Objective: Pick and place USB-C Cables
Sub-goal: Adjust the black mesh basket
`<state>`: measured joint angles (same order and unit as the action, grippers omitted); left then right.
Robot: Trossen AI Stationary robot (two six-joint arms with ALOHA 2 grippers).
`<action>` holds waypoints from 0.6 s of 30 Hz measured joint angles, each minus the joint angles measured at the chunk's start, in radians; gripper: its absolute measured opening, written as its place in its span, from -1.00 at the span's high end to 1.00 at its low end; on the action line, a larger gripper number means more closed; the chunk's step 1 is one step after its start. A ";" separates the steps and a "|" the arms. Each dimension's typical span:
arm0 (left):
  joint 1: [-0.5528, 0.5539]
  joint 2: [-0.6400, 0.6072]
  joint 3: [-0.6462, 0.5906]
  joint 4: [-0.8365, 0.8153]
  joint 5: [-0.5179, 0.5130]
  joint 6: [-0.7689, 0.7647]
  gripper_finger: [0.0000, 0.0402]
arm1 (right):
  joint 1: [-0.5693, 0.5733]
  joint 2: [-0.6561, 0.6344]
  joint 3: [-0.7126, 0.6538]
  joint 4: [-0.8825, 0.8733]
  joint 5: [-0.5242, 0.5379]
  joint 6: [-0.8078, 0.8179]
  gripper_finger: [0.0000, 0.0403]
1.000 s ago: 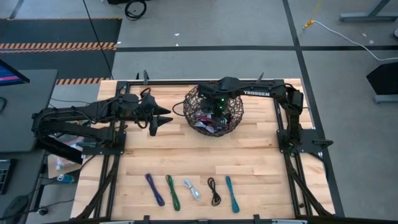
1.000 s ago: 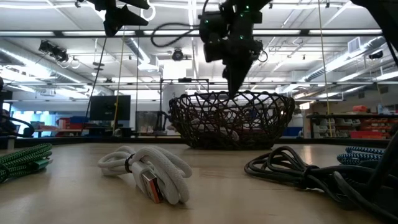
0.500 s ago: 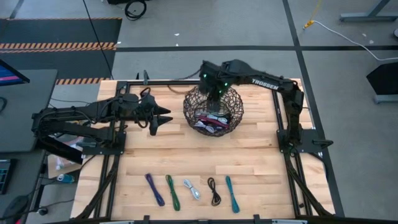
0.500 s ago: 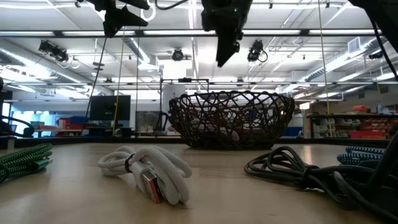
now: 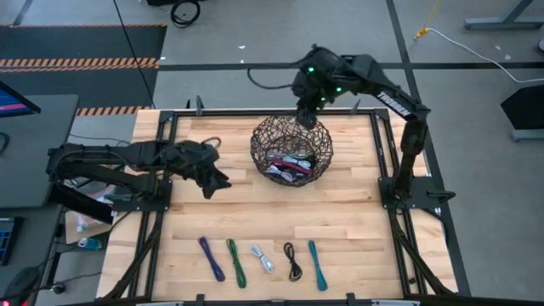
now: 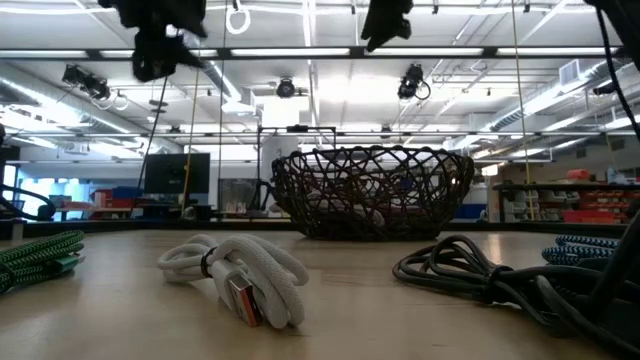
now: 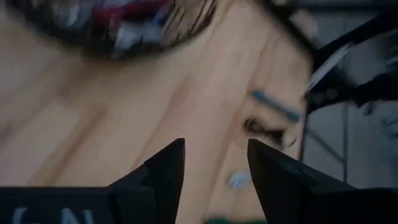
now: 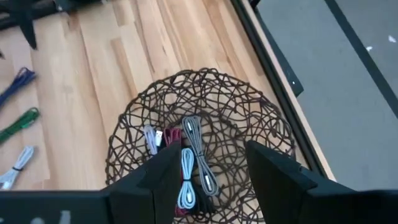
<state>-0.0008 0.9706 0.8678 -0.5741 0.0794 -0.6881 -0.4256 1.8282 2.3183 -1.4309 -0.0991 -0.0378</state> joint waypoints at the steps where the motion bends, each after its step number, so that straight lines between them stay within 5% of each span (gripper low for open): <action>1: -0.013 0.009 -0.003 -0.026 0.002 -0.013 0.10 | -0.002 -0.010 -0.001 0.000 0.000 0.002 0.07; 9: -0.112 0.143 -0.002 0.014 -0.002 -0.024 0.10 | -0.001 -0.052 -0.001 -0.003 -0.030 0.039 0.07; 18: -0.066 0.221 -0.002 0.381 0.048 0.085 0.10 | 0.004 -0.002 -0.004 -0.055 -0.098 0.039 0.09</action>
<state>-0.0667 1.1915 0.8662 -0.1930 0.1277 -0.6027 -0.4218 1.8258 2.3142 -1.4864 -0.1971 0.0008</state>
